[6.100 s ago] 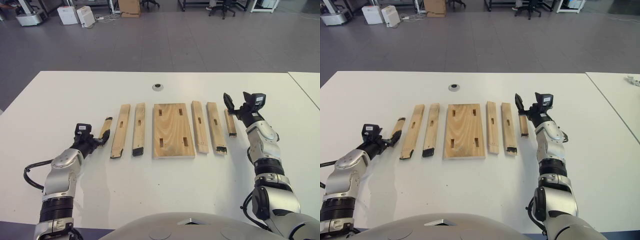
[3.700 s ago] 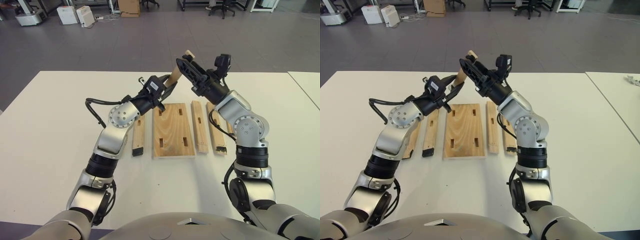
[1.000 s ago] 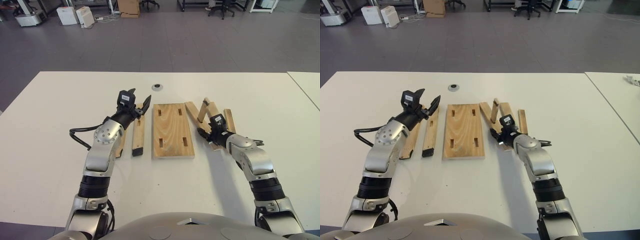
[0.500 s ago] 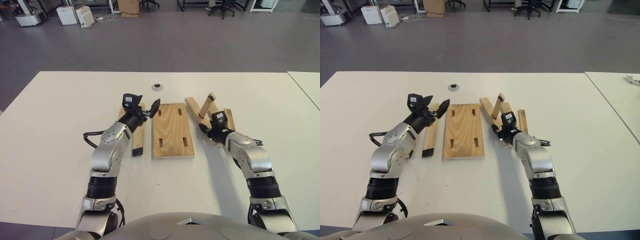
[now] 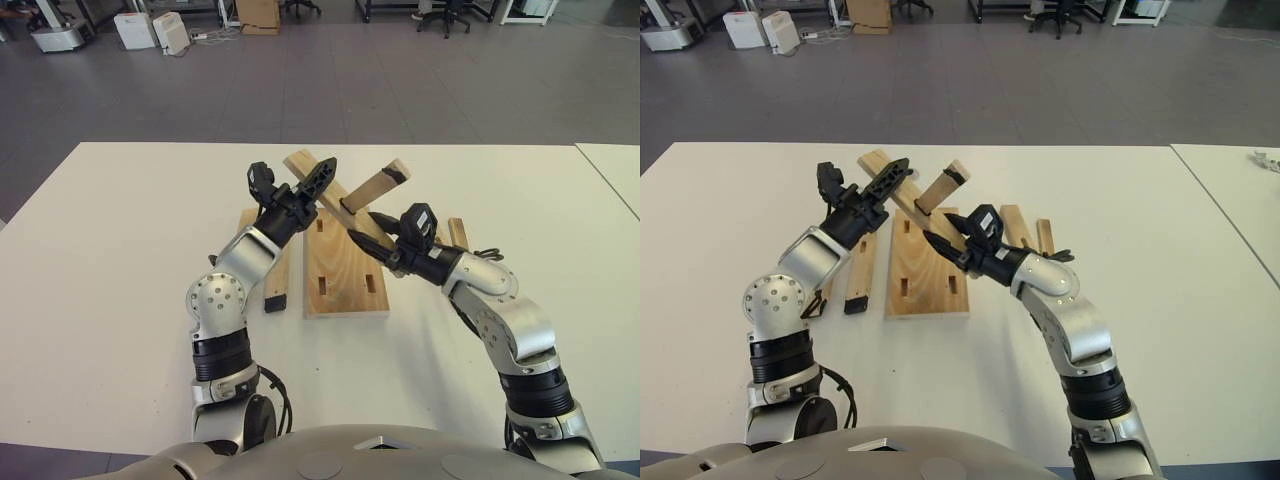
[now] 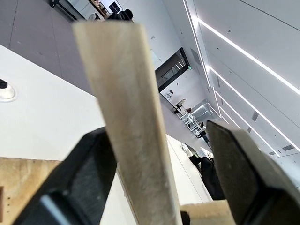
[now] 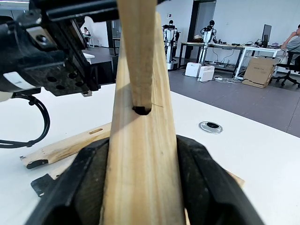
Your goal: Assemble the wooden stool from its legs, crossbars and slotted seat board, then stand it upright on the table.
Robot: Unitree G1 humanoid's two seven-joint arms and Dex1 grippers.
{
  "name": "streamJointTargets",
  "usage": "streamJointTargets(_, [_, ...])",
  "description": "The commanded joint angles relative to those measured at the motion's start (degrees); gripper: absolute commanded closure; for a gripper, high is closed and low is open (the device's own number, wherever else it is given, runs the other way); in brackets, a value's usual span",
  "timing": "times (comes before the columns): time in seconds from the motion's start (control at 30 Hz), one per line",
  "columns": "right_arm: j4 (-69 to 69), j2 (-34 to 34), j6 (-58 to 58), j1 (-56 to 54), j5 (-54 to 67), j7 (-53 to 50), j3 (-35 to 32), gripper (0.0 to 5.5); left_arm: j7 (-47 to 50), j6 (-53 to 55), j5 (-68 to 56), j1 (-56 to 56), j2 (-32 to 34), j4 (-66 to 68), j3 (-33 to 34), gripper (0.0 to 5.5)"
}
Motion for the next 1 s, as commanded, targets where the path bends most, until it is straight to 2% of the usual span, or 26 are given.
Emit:
streamJointTargets(0.03, [-0.7, -1.1, -1.9, 0.1, -1.2, 0.3, 1.0, 3.41, 1.0, 1.2, -0.9, 0.2, 1.2, -1.0, -1.6, 2.97])
streamJointTargets(0.3, [-0.6, -1.5, -4.3, 0.5, -2.0, 0.2, 2.4, 3.41, 2.4, 1.1, -1.8, 3.2, 1.5, -0.9, -3.3, 4.30])
streamJointTargets(0.37, [-0.6, -1.4, -4.4, 0.7, -2.1, 0.0, 2.4, 3.41, 2.9, 0.5, -2.7, 3.6, 1.4, -1.1, -2.9, 4.45])
streamJointTargets(0.43, [-0.6, -1.3, -3.9, 0.9, -1.8, -0.2, 2.3, 3.42, 3.4, -0.6, -2.7, 4.3, 1.6, -1.6, -2.3, 4.47])
streamJointTargets(0.47, [-0.7, -1.3, -3.6, 1.2, -1.6, -0.2, 2.3, 3.05, 3.6, -1.6, -2.3, 5.0, 1.7, -2.3, -1.9, 4.47])
streamJointTargets(0.53, [-1.1, -1.6, -2.9, 2.1, -1.4, -0.4, 2.3, 2.67, 4.0, -3.8, -2.0, 6.9, 2.0, -4.6, -1.0, 4.48])
streamJointTargets(0.77, [3.1, -10.0, -3.6, 6.3, -6.7, -0.5, -1.0, 2.64, 11.8, -8.6, 1.7, 23.4, 2.9, -22.9, -1.1, 4.48])
streamJointTargets(0.9, [11.3, -15.2, -7.0, 7.2, -15.1, 0.0, 2.7, 2.64, 15.7, -6.5, 1.9, 29.0, 5.9, -27.9, -1.6, 4.48])
streamJointTargets(1.0, [12.4, -14.9, -9.2, 7.5, -17.4, 2.6, 7.4, 2.64, 14.4, -9.5, 10.8, 29.2, 8.8, -26.1, -5.6, 4.48])
